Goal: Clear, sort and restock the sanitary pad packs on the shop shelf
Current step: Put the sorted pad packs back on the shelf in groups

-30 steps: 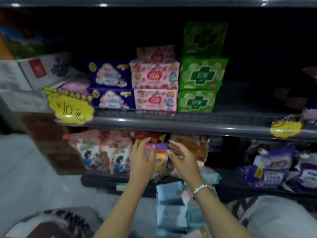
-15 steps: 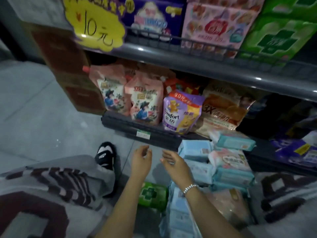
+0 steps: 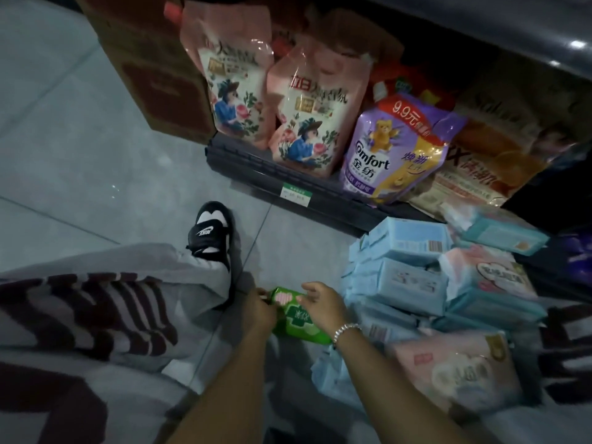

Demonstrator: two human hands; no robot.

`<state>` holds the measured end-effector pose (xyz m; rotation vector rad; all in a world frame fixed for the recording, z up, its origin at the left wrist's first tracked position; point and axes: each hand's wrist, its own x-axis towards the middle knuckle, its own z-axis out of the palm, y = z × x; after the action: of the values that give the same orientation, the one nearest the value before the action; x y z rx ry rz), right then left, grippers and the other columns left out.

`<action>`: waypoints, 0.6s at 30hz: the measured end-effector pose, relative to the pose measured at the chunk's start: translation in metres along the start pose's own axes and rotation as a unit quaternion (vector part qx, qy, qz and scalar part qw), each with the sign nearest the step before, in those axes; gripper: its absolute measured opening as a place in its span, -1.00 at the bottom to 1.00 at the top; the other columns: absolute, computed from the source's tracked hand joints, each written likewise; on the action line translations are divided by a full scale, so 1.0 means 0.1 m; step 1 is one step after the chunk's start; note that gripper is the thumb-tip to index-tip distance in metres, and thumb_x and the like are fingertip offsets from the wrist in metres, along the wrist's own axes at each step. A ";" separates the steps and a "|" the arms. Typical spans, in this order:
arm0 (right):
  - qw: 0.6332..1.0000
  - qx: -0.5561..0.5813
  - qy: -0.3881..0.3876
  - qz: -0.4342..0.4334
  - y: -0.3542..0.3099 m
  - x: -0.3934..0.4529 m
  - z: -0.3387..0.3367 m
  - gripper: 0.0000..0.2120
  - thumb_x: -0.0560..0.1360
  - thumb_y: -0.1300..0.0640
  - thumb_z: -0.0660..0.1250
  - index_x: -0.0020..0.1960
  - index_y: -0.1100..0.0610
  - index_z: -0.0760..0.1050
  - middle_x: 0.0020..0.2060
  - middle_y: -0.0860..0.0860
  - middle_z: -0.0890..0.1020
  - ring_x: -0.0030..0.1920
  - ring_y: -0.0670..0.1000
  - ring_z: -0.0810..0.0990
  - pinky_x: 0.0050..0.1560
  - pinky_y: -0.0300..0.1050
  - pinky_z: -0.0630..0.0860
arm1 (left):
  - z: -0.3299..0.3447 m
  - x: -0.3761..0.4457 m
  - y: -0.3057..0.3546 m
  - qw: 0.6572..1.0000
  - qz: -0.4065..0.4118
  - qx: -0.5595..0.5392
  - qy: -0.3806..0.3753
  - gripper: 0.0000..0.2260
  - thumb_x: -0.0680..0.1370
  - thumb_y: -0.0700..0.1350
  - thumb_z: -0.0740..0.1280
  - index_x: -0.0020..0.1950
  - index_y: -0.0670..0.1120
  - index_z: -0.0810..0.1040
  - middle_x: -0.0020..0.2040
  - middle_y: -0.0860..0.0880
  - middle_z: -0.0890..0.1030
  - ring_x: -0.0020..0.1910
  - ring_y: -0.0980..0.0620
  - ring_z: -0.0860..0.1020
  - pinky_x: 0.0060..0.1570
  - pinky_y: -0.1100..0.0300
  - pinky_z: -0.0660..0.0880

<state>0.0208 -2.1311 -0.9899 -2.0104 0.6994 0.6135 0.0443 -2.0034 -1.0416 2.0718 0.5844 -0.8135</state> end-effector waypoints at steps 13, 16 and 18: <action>0.997 -0.060 -0.025 0.046 0.05 0.09 -0.02 -0.57 0.55 0.08 0.35 0.38 0.18 0.43 0.29 0.11 0.55 0.26 0.09 0.52 0.14 -0.26 0.39 | -0.10 0.13 0.18 0.995 0.033 0.097 -0.010 -0.74 0.56 -0.13 0.37 0.07 -0.34 0.63 0.05 -0.33 0.63 0.05 -0.22 0.60 0.01 0.06 0.46; 0.998 -0.036 -0.024 0.040 0.02 0.09 -0.04 -0.60 0.55 0.09 0.34 0.35 0.19 0.46 0.19 0.12 0.60 0.08 0.06 0.58 -0.25 -0.42 0.36 | -0.25 0.04 0.40 0.987 0.100 0.129 -0.006 -0.74 0.58 -0.12 0.35 0.01 -0.35 0.62 0.00 -0.32 0.64 0.01 -0.23 0.60 -0.04 0.08 0.44; 0.999 -0.007 -0.016 0.035 -0.04 0.06 -0.07 -0.56 0.56 0.08 0.33 0.40 0.17 0.40 0.20 0.11 0.59 0.06 0.04 0.57 -0.25 -0.47 0.38 | -0.40 -0.04 0.57 0.981 0.141 0.136 0.004 -0.76 0.57 -0.13 0.34 -0.05 -0.34 0.60 -0.06 -0.31 0.64 -0.06 -0.22 0.60 -0.11 0.07 0.44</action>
<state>0.0288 -2.1372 -0.9881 -1.9911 0.7499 0.6928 0.0920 -2.0029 -0.9908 2.3385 0.1804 -0.7514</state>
